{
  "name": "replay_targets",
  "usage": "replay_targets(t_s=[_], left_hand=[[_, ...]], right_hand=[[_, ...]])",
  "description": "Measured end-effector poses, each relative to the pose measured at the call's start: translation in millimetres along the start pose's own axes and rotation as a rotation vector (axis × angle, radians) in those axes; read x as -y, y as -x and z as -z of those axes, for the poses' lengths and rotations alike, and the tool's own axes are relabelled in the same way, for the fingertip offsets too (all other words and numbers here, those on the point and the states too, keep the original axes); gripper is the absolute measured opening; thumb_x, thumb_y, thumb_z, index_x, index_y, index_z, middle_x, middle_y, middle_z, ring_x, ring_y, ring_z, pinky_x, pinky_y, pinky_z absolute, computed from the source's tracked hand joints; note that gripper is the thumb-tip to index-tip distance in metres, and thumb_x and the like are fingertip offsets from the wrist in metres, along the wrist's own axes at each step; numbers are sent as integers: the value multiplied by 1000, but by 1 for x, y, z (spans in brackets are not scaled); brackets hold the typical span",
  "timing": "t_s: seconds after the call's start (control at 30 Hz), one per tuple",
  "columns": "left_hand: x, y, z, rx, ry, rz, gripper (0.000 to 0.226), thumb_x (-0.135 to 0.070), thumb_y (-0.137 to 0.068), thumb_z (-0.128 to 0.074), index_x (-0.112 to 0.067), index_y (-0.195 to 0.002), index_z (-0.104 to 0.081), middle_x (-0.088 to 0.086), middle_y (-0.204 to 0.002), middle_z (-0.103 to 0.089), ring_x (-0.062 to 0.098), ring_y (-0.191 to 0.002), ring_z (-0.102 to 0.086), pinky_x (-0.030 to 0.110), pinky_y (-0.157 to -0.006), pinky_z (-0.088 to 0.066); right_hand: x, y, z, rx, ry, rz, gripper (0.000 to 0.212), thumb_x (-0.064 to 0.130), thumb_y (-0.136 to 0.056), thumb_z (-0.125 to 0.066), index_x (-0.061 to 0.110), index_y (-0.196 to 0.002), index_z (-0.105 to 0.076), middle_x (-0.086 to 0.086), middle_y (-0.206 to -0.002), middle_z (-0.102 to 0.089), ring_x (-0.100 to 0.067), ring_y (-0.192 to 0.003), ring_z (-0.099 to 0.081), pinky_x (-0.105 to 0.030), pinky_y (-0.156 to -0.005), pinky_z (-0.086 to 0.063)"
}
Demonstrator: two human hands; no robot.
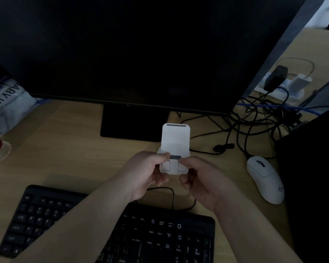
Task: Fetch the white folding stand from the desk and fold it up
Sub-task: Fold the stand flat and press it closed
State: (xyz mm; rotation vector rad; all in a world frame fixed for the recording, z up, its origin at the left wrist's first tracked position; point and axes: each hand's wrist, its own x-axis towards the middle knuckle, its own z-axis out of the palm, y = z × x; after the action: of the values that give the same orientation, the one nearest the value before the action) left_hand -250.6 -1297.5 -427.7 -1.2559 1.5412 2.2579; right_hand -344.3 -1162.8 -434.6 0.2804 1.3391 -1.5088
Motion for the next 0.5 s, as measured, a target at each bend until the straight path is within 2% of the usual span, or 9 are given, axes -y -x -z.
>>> replay_targets(t_s=[0.17, 0.3, 0.4, 0.43, 0.5], left_hand=[[0, 0, -2, -33, -26, 9, 25, -19, -101, -61, 3, -108, -70, 11, -80, -67, 17, -52, -58, 23, -44, -44], [1, -1, -2, -42, -26, 11, 25, -20, -102, -61, 2, -109, -69, 11, -84, -68, 16, -52, -58, 26, -49, -43], [2, -2, 1, -23, 26, 29, 26, -18, -101, -63, 4, -113, -69, 15, -97, -69, 18, -64, -60, 28, -59, -47], [1, -2, 2, -22, 49, 40, 23, -15, -100, -63, 4, -113, -69, 16, -100, -69, 19, -68, -62, 27, -59, -51], [0, -2, 2, -18, 92, 64, 18, -9, -99, -63, 5, -110, -68, 17, -104, -70, 20, -75, -65, 23, -56, -54]], right_hand=[[1, -1, 0, 16, -27, -72, 26, -5, -89, -56, 0, -113, -66, -6, -76, -63, -12, -45, -47, -27, -49, -32], [4, 5, 3, 71, 151, 42, 22, -12, -85, -55, 1, -101, -62, -1, -67, -65, -14, -50, -48, -28, -49, -33], [11, 9, 5, -70, 500, 239, 14, 12, -94, -67, 17, -107, -68, 3, -78, -67, -10, -53, -53, -26, -50, -41], [13, 8, 4, -122, 586, 322, 9, 22, -97, -66, 18, -105, -69, 7, -73, -65, -7, -51, -52, -23, -50, -41], [13, 2, 4, -193, 663, 441, 19, 28, -101, -62, 11, -97, -71, 8, -61, -59, -2, -44, -49, -16, -45, -40]])
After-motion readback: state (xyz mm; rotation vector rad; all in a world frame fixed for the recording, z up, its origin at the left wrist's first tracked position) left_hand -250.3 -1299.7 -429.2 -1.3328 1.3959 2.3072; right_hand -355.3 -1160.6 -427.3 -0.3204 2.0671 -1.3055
